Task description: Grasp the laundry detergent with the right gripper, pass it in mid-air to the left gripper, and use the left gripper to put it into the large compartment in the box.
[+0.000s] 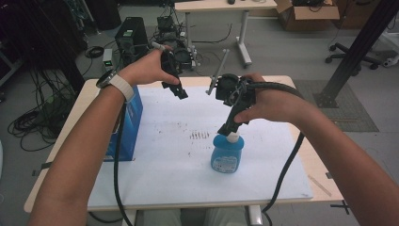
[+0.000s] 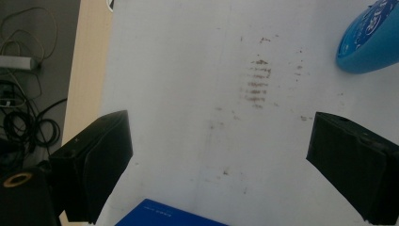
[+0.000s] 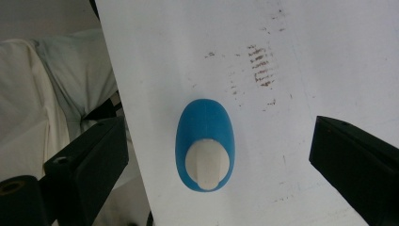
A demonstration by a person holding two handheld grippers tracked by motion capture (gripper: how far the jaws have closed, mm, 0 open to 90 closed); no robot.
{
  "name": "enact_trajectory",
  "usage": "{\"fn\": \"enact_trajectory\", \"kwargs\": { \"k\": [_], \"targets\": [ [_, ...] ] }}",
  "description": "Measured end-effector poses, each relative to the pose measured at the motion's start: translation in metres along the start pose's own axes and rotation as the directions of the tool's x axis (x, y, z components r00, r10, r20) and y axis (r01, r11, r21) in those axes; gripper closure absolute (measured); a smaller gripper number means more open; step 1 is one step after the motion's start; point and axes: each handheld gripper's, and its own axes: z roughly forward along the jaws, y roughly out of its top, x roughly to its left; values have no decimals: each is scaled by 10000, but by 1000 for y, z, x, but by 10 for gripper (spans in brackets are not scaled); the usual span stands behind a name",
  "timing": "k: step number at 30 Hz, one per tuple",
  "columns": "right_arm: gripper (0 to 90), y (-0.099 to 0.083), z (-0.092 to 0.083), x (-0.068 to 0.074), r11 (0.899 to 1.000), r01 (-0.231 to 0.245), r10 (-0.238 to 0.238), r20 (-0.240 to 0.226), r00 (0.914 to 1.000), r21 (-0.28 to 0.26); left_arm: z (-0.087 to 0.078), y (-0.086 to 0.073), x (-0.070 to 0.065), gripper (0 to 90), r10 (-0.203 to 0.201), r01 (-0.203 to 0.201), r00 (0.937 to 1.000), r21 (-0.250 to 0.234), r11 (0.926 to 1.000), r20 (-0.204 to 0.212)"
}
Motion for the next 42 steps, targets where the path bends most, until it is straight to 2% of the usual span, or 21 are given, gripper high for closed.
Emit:
{"fn": "enact_trajectory", "kwargs": {
  "k": [12, 31, 42],
  "targets": [
    [51, -28, -7, -1, 9990, -282, 279, -100, 9996, -333, -2, 0, -2, 74, -30, 30, 9999, -38, 10000, -102],
    [49, -63, 2, 2, 9970, -430, 424, -98, 9991, -636, -1, 1, -5, 76, 51, -50, 9999, 56, 10000, -163],
    [48, -77, 16, 3, 9954, -375, 361, -173, 9992, -885, 5, -1, -7, 76, -36, 36, 10000, 3, 10000, -57]
  ]
}}
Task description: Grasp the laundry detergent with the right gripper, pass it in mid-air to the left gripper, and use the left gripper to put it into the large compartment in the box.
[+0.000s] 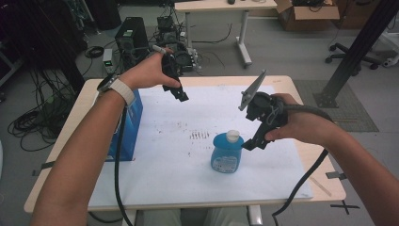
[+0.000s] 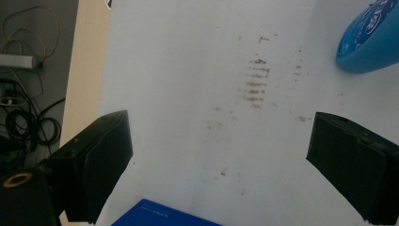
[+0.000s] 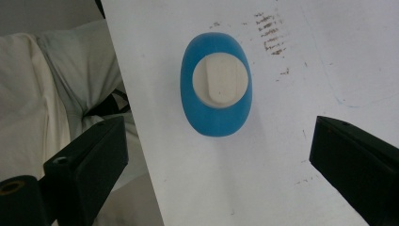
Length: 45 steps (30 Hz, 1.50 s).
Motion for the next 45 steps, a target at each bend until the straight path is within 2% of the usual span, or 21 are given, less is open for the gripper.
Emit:
{"fn": "enact_trajectory", "kwargs": {
  "k": [14, 23, 29, 31, 45],
  "targets": [
    [48, -14, 19, -2, 9993, -79, 78, -34, 10000, -352, 1, -3, 1, 77, -28, 28, 10000, -23, 10000, -36],
    [48, -25, 32, -2, 9993, -151, 152, 8, 9999, -329, -1, -4, 0, 78, -43, 43, 9999, -31, 10000, -98],
    [45, -29, 36, -2, 9991, -238, 240, 46, 9997, -337, -1, -4, -1, 77, -34, 34, 9999, -19, 10000, -103],
    [48, -31, 38, -2, 9992, -137, 138, 12, 9999, -378, 0, -4, -1, 77, -29, 29, 9999, -14, 10000, -110],
    [45, -43, 48, -3, 9961, -301, 299, -41, 9995, -829, 1, -3, -2, 78, -53, 53, 9999, 1, 10000, -126]
  ]
}}
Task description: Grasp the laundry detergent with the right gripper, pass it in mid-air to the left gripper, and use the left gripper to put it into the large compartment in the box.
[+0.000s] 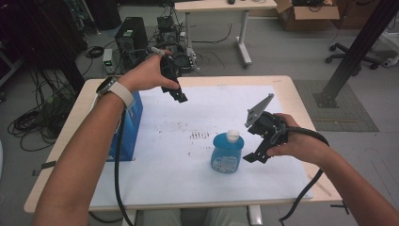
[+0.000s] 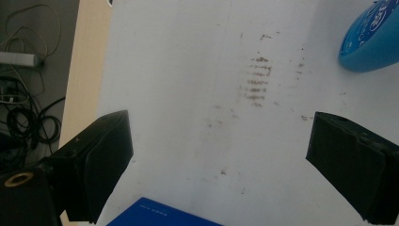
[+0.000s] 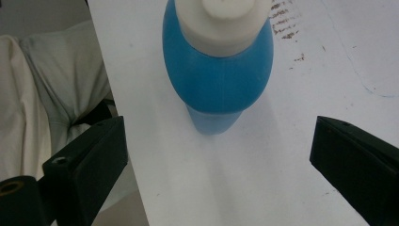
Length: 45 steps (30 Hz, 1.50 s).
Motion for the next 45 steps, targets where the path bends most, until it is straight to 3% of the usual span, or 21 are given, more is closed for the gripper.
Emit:
{"fn": "enact_trajectory", "kwargs": {
  "k": [29, 45],
  "targets": [
    [48, -20, 24, -7, 9957, -16, 3, -141, 9999, -922, 6, -5, 1, 79, -107, 107, 9999, 20, 9999, 113],
    [49, -31, 39, -8, 9870, -100, 60, -255, 9997, -1602, 10, -4, 2, 79, -141, 140, 9998, 39, 9999, 173]
  ]
}}
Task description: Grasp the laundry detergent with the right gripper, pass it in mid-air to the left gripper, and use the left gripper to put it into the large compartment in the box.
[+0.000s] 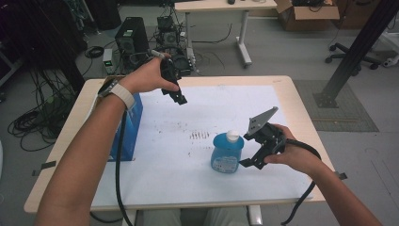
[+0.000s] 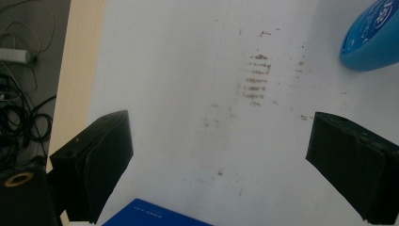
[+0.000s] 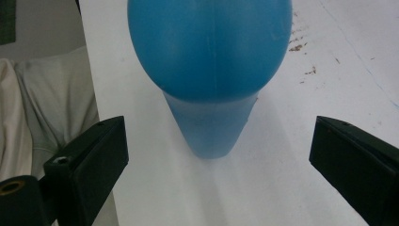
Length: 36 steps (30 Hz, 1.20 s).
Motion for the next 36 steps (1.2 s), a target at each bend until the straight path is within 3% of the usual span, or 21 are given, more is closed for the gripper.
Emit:
{"fn": "enact_trajectory", "kwargs": {
  "k": [21, 36],
  "targets": [
    [41, -10, 13, -3, 9962, 61, -78, -196, 9998, -865, 1, -6, 4, 79, -198, 198, 9998, -79, 9998, -29],
    [41, -20, 22, -4, 9899, -164, 123, -296, 9995, -1405, 3, -6, 4, 80, -170, 170, 9999, -16, 9999, -7]
  ]
}}
